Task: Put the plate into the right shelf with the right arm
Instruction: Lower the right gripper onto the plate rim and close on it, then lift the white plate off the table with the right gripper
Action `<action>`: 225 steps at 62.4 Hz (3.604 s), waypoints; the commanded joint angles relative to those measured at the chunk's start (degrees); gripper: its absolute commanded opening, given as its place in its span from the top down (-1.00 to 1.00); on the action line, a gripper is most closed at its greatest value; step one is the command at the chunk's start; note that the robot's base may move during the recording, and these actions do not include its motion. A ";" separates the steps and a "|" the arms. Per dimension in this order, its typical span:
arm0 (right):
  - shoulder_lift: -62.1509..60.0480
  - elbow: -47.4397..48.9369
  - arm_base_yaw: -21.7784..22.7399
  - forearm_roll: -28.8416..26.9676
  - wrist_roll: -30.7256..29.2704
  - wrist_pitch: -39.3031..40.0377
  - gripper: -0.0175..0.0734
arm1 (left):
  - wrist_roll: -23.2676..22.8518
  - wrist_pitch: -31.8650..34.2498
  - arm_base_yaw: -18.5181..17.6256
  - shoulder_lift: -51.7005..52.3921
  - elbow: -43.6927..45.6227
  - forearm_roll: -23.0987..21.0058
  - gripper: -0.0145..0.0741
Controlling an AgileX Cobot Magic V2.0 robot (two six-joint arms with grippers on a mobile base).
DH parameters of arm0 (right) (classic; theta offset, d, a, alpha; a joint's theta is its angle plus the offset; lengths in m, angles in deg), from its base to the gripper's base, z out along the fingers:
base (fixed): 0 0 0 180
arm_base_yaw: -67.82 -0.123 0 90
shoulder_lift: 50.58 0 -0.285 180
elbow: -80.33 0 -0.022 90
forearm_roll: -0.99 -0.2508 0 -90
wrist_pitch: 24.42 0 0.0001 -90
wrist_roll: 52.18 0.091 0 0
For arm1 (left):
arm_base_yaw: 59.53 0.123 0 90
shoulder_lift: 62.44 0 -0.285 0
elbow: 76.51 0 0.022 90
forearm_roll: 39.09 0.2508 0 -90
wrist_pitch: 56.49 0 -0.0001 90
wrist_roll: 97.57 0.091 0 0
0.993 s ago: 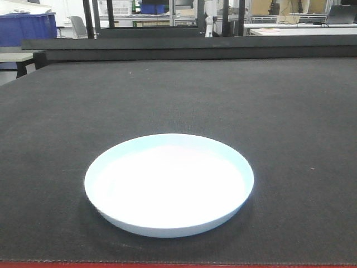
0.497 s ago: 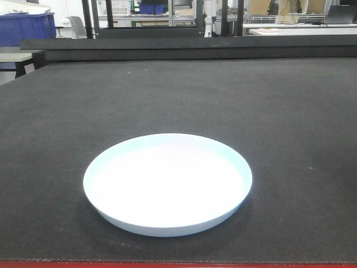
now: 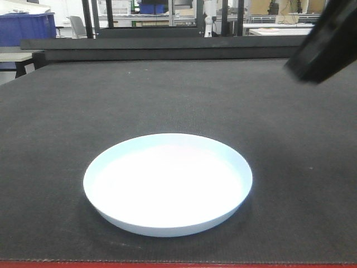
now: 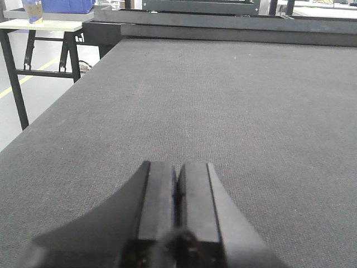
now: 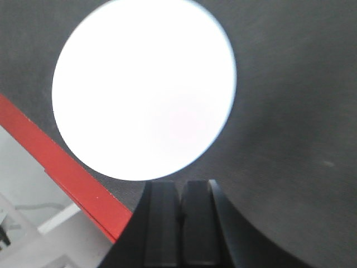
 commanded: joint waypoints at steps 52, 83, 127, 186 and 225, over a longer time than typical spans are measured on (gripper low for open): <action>19.08 2.05 -1.69 -7.03 -0.05 13.64 -0.62 | -0.16 5.02 0.06 0.36 -0.57 -0.35 0.78; 19.70 2.05 -1.77 -8.15 -0.05 15.54 -0.25 | -0.16 5.02 0.06 0.36 -0.57 -0.35 0.78; 23.25 2.05 -1.90 -10.06 -0.05 14.53 0.52 | -0.16 5.02 0.06 0.36 -0.57 -0.35 0.78; -19.22 3.08 5.92 -0.92 -0.05 14.77 0.49 | -0.16 5.02 0.06 0.36 -0.57 -0.35 0.78; -61.88 -20.41 5.92 2.00 -0.05 27.29 0.49 | -0.16 5.02 0.06 0.36 -0.57 -0.35 0.78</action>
